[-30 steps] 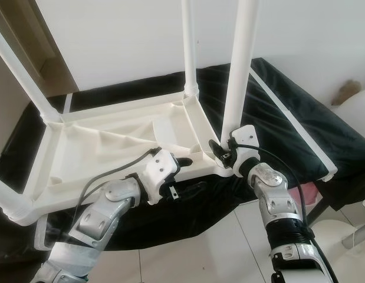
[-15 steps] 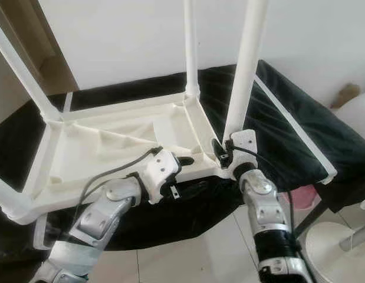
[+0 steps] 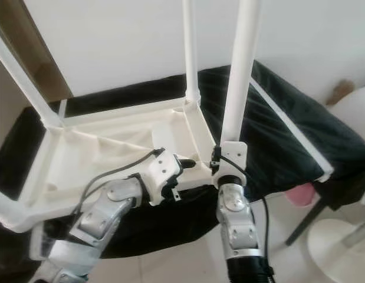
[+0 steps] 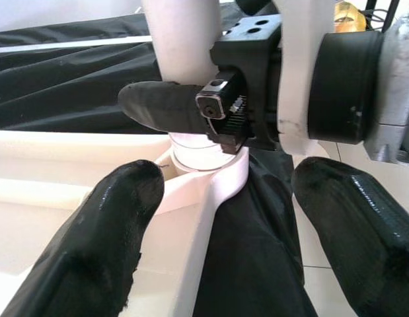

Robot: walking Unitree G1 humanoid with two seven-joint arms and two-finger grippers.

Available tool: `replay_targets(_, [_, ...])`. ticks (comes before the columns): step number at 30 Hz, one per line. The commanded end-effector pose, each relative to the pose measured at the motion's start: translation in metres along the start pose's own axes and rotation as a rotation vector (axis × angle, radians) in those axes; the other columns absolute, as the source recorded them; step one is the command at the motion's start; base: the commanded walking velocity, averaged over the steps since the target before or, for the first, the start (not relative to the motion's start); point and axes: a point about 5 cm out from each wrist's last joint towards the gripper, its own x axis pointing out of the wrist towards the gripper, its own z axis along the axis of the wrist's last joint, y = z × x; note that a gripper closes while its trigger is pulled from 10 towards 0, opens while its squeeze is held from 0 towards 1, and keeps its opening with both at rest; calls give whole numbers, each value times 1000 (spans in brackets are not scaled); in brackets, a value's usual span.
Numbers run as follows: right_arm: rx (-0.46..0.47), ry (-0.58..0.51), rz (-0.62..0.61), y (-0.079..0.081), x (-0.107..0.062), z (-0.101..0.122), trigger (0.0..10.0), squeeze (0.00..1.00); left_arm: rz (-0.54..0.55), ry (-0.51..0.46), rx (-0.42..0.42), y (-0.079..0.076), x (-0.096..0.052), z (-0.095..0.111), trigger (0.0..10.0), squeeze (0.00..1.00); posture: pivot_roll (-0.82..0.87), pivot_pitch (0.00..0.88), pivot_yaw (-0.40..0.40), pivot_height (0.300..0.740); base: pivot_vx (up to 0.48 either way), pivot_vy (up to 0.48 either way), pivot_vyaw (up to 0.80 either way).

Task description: Building children table

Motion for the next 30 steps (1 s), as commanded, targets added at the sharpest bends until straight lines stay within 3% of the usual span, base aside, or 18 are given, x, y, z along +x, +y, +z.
replay_targets(1, [53,132,-57,-3,-10,-24,10000,0,-13,14,-2,1,-2,-2,10000,0,-228,14,141,740,0,0,0])
replay_targets(12, [38,120,-33,3,-13,-19,10000,0,12,17,6,7,-5,-2,10000,0,-207,11,135,740,0,0,0])
replay_targets(13, [39,115,-30,3,-13,-18,10000,369,15,17,7,8,-5,-2,10000,0,-203,12,133,740,0,0,0])
replay_targets(14, [39,102,-26,2,-13,-16,10000,1000,19,17,7,8,-5,-2,10000,0,-201,11,132,740,0,0,0])
replay_targets(21, [63,44,41,0,-16,-8,10000,1000,23,15,4,7,-6,-2,10000,0,-197,13,128,740,0,0,0])
replay_targets(30, [54,-7,137,-15,-13,-1,10000,1000,25,15,4,8,-6,-2,10000,0,-200,14,132,740,0,0,0])
